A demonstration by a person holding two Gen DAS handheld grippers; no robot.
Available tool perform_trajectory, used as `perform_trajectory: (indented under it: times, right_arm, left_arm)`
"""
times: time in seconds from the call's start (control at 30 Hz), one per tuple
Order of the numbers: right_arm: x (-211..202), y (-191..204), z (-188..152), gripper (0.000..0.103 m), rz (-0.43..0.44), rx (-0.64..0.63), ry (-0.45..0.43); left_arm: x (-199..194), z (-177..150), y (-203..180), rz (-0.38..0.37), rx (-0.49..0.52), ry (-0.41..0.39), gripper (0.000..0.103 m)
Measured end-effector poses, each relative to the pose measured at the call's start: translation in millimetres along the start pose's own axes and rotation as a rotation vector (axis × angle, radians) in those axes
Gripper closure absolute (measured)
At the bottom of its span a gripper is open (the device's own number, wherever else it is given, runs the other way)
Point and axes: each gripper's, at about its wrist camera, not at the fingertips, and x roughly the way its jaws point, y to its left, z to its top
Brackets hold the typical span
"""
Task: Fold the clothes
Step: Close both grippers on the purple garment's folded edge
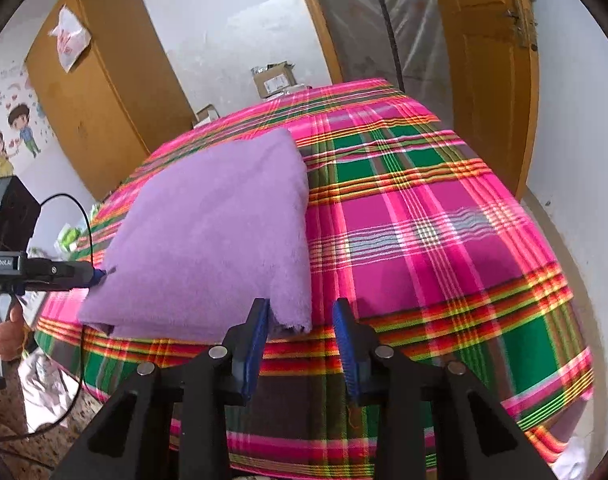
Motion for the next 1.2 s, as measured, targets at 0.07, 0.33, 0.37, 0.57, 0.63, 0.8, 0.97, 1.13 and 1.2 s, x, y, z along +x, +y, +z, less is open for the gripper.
perform_trajectory:
  times: [0.07,0.33,0.37,0.57,0.63,0.8,0.97,1.13,1.2]
  right_arm:
    - [-8,3,4,0.069,0.008,-0.018,-0.017]
    - [-8,6,32,0.067,0.028,-0.032,-0.031]
    - [-4,7,34,0.067,0.03,-0.037,-0.027]
    - [21,-3,51,0.061,0.101,0.005,0.018]
    - [28,-13,55,0.059,0.132,0.053,0.034]
    - [45,-28,62,0.056,0.204,0.121,0.071]
    - [64,-31,71,0.053,0.288,0.113,0.144]
    - [84,-38,83,0.05,0.356,0.115,0.227]
    - [91,-40,85,0.049,0.386,0.122,0.254]
  left_arm:
    - [-1,-4,0,0.003,0.005,0.006,0.069]
    - [-2,-15,6,-0.033,0.013,0.047,0.054]
    - [2,-18,6,-0.029,0.017,0.068,0.054]
    - [6,-23,14,-0.082,-0.018,0.083,0.054]
    - [-1,-17,19,-0.106,-0.037,0.055,0.054]
    - [-6,-5,33,-0.163,-0.101,0.013,0.046]
    - [-2,-6,43,-0.171,-0.134,0.044,0.042]
    - [4,2,54,-0.2,-0.189,0.062,0.04]
    - [5,1,59,-0.208,-0.206,0.072,0.04]
